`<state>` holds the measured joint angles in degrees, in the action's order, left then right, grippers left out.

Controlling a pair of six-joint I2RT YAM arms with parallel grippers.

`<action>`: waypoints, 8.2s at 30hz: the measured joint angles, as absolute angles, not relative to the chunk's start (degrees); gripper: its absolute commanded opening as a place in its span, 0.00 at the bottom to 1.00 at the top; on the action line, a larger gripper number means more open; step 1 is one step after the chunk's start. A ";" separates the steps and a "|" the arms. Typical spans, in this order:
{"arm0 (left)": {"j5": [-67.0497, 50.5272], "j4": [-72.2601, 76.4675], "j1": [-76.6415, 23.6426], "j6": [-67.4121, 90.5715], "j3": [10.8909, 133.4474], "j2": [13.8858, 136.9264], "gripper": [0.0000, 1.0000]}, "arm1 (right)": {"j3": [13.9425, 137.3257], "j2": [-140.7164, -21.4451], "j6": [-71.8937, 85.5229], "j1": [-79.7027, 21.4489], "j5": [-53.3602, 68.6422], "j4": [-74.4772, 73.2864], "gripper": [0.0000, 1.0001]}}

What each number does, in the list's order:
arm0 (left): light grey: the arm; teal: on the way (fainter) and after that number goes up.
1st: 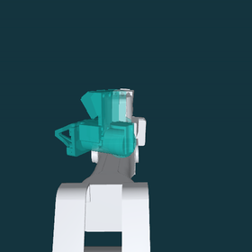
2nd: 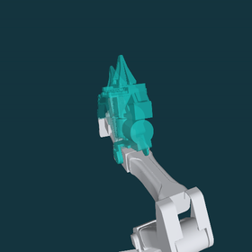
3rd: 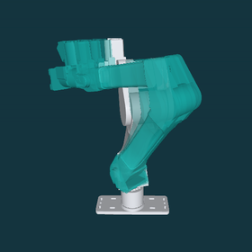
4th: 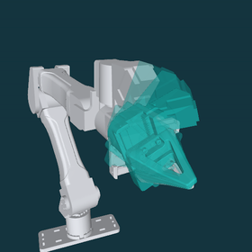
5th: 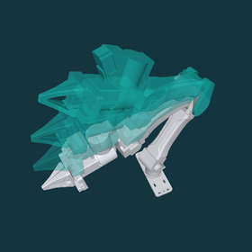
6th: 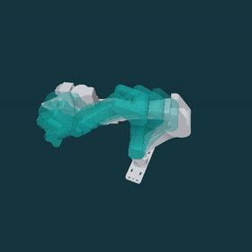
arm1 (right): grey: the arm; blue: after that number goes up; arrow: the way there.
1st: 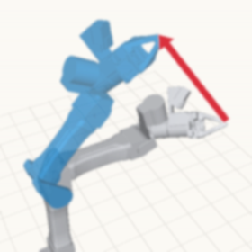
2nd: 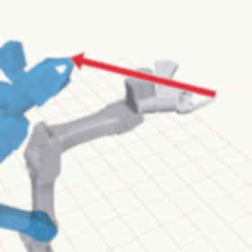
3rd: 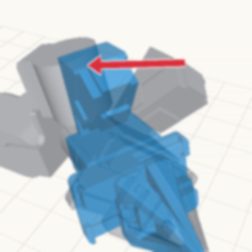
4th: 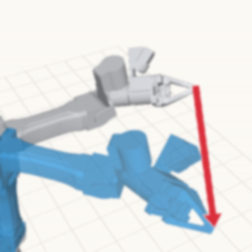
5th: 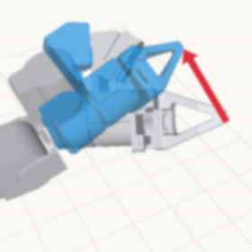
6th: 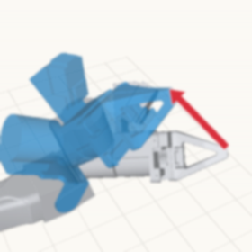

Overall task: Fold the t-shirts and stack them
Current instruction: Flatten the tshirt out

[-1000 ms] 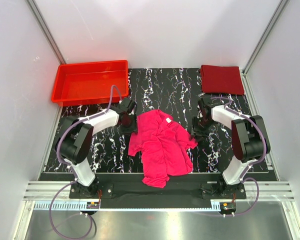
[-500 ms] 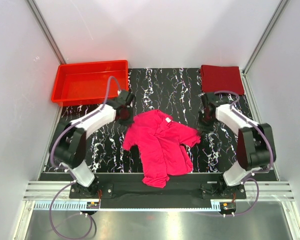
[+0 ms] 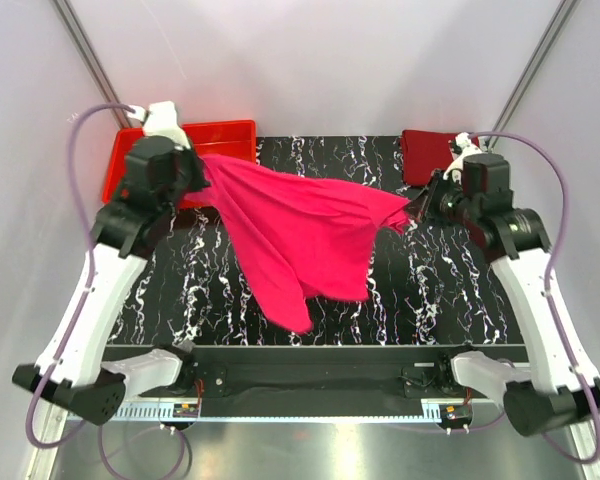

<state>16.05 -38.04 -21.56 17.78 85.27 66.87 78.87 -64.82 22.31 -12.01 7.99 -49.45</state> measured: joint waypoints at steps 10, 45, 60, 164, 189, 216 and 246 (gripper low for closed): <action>26.04 -31.53 -20.45 5.98 93.43 53.84 0.00 | 83.66 -54.63 27.49 -25.17 38.76 -42.57 0.00; 13.74 -44.10 -37.89 5.58 109.14 105.58 0.79 | 64.45 -75.11 24.27 -21.47 15.92 -58.46 0.56; 5.91 -43.83 -38.61 20.14 59.46 82.24 0.61 | 63.29 -92.49 21.63 -8.62 18.17 -50.59 0.66; 9.78 -41.10 -35.18 27.88 59.16 79.00 0.64 | 55.55 -87.18 22.72 -7.11 14.70 -46.37 0.58; -12.78 -25.04 -29.56 39.11 62.48 96.55 0.53 | 54.61 -86.41 22.81 -7.11 14.72 -46.22 0.58; -7.79 -30.39 -29.36 39.35 67.46 98.87 0.00 | 54.28 -87.66 22.72 -7.11 14.57 -46.52 0.56; 21.56 -56.31 -24.38 43.46 51.11 56.36 0.00 | 77.41 -103.48 23.49 -20.84 14.98 -46.94 0.55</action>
